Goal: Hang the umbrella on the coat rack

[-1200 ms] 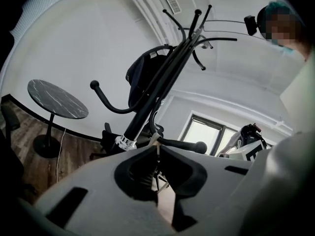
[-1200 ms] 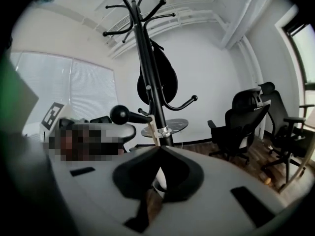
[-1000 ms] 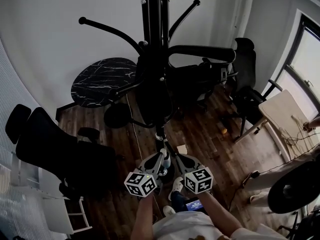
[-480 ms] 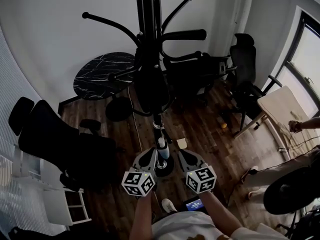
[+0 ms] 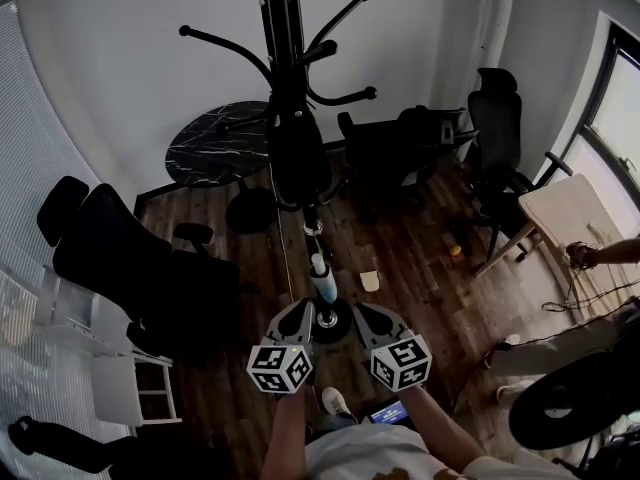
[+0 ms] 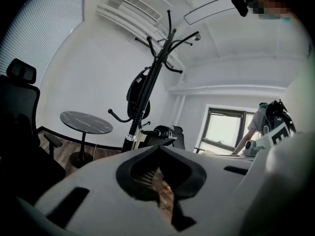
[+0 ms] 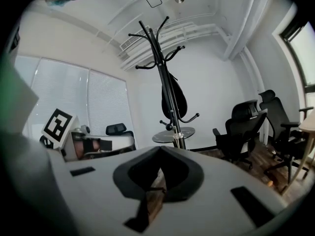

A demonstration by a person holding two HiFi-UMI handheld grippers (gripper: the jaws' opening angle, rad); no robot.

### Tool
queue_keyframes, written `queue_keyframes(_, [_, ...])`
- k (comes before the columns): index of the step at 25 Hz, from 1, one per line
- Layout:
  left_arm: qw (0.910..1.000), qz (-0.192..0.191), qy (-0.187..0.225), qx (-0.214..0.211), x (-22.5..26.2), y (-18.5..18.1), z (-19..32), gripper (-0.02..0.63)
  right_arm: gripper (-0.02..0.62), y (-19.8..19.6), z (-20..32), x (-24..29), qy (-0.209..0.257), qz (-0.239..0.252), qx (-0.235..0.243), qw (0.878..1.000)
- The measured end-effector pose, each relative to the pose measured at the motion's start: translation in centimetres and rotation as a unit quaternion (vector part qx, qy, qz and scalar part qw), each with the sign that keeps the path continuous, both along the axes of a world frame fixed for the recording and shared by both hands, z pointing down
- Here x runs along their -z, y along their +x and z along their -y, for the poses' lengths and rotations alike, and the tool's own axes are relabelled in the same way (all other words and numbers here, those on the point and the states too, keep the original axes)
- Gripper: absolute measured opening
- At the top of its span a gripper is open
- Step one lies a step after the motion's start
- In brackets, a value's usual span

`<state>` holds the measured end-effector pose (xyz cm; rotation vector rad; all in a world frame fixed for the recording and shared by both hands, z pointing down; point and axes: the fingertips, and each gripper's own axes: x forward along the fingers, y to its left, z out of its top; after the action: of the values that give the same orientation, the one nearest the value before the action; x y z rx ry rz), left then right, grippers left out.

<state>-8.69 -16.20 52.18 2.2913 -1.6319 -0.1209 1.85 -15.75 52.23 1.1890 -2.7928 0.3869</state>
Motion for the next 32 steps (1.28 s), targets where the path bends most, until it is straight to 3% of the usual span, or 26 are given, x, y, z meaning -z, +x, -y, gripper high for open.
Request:
queue_keyframes(6, [0.9993,0.013,0.018,0.031,0.8,1.3,-4.4,0.02,0.012,1.7,-4.7,0.1,0.02,-0.003,0.023,1.0])
queue_keyframes(13, [0.999,0.014,0.01,0.041,0.3,3.6,-7.7,0.02,0.011,4.7,-8.4,0.7,0.03,-0.014,0.03,0.999])
queue_keyframes(19, [0.999,0.027,0.015,0.031,0.9,5.5,-8.8,0.02,0.011,5.5,-9.4,0.7,0.029,-0.008,0.032,0.999])
queue_keyframes(32, [0.9987,0.028,0.023,0.037,1.8,5.4,-9.7,0.02,0.011,6.1,-9.8,1.1,0.025,0.0,0.026,0.999])
